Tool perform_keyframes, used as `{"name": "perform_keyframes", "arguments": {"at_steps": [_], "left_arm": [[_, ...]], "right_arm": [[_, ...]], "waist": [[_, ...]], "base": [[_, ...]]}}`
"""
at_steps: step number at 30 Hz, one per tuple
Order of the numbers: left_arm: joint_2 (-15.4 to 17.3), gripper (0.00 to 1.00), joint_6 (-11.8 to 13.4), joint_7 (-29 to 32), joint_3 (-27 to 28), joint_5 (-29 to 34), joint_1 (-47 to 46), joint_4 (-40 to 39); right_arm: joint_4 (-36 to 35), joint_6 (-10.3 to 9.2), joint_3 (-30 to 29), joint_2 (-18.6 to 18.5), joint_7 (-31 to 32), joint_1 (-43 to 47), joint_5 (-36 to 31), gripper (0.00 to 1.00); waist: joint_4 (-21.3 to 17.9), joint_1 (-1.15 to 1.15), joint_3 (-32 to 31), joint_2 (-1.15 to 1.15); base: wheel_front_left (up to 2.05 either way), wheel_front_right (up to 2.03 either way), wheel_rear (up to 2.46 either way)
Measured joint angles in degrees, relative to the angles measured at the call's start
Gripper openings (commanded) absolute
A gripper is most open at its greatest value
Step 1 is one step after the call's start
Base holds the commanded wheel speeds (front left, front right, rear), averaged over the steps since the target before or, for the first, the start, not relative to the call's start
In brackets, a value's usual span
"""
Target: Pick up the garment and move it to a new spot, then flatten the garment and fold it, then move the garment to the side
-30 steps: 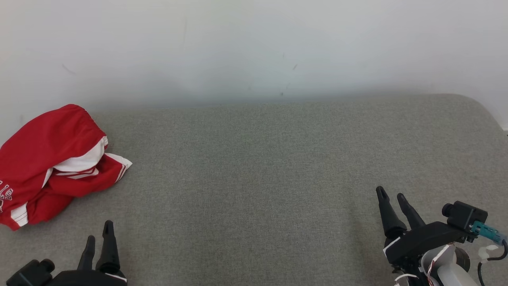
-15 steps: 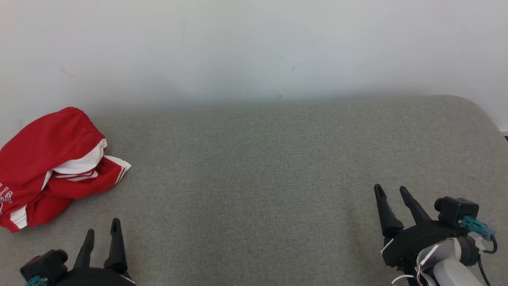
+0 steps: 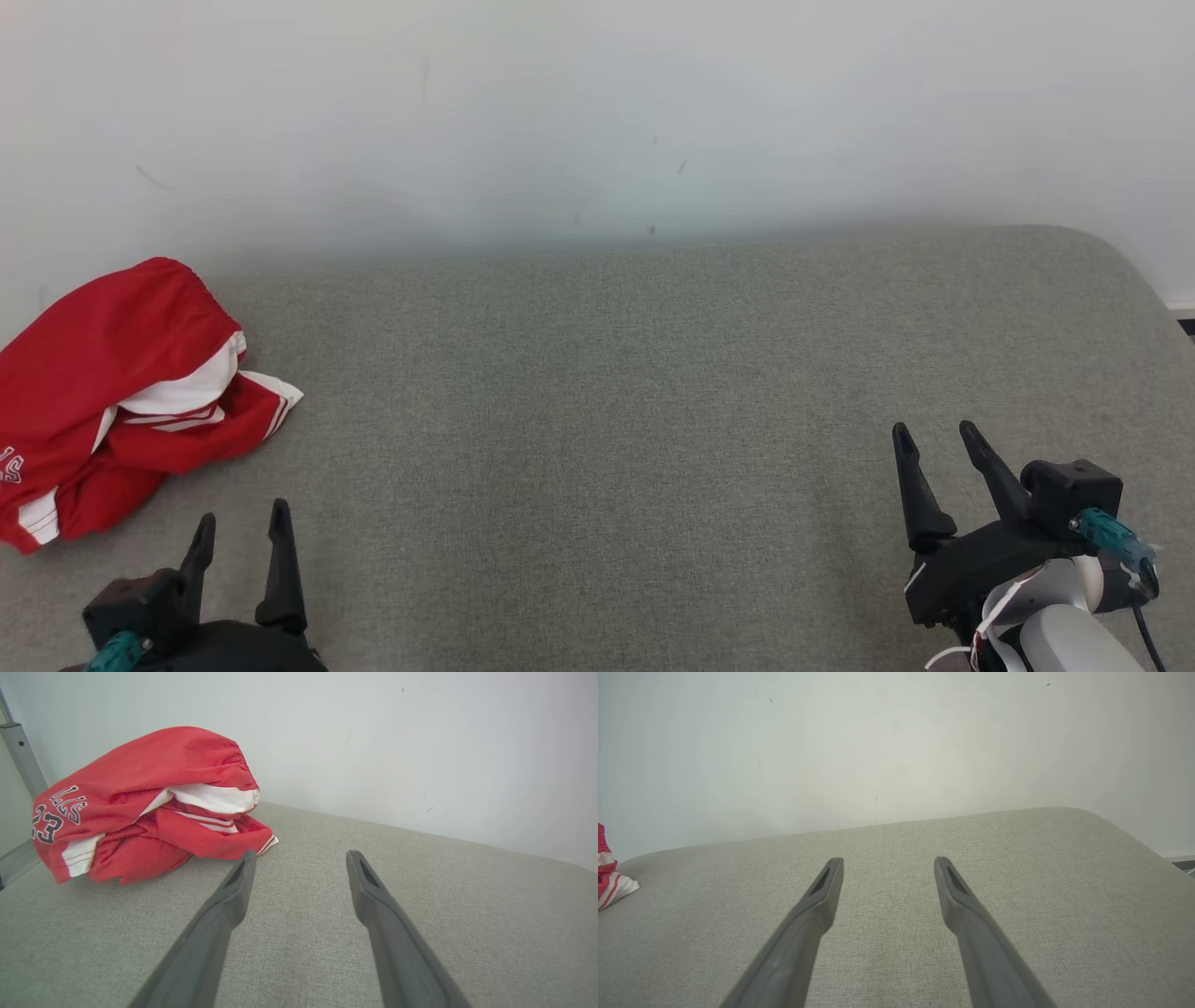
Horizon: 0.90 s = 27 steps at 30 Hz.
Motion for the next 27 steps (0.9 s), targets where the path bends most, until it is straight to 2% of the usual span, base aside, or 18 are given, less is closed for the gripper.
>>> {"name": "perform_keyframes", "arguments": {"at_steps": [11, 27], "left_arm": [[2.48, 1.0, 1.45, 0.09, -3.2, 10.72, 0.74, -2.47], [2.54, 1.0, 1.46, 1.99, -2.33, 10.65, 1.24, -5.76]], "right_arm": [[-0.97, -1.49, 0.1, -0.47, -0.57, -0.01, -7.95, 1.0], [-1.69, -1.49, -2.88, 0.03, 0.54, 0.16, -8.48, 1.0]], "waist": [[-0.31, 0.0, 0.02, 0.0], [-0.11, 0.0, 0.04, 0.0]], "base": [[0.0, 0.0, 0.0], [0.0, 0.0, 0.0]]}}
